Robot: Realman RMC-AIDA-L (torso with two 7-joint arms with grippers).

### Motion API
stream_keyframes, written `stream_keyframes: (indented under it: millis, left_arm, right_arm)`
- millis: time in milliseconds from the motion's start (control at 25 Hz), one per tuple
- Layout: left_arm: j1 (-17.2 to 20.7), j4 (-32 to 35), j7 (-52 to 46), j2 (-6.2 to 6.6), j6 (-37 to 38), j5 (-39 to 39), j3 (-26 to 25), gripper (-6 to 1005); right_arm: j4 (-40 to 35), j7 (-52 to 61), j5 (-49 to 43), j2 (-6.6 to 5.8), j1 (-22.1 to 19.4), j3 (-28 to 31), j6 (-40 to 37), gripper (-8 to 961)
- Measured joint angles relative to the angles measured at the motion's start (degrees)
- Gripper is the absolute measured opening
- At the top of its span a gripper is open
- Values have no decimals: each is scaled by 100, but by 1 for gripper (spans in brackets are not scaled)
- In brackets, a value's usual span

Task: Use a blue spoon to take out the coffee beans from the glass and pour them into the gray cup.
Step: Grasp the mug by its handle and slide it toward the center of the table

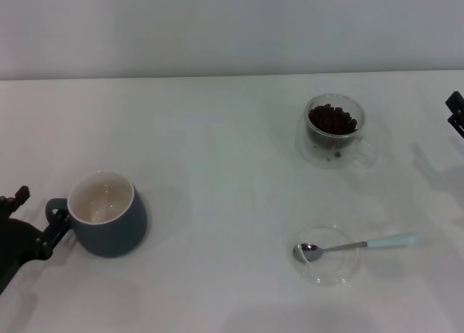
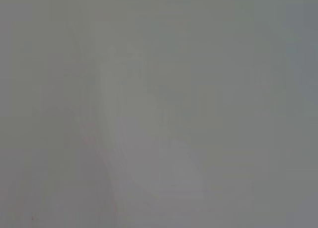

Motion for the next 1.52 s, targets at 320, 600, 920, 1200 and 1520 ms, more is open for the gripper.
stream_keyframes:
  millis: [320, 600, 920, 1200, 1520]
  left_arm:
    - [8, 320, 735, -12, -27, -18, -28, 734]
    - [1, 581, 1090, -12, -27, 8, 1, 345]
    - [-54, 856, 1170, -15, -53, 109, 11, 160]
    - [-231, 1055, 1172, -31, -363, 282, 12, 150]
    - [-519, 1428, 1174, -46, -938, 398, 12, 149]
  right_arm:
    - [1, 7, 10, 0, 3, 0, 1, 855]
    - [3, 8, 14, 0, 20, 0, 14, 854]
    - [3, 8, 7, 0, 25, 0, 18, 853]
    - [3, 8, 7, 0, 37, 0, 19, 852]
    - [-41, -20, 0, -6, 27, 1, 19, 851]
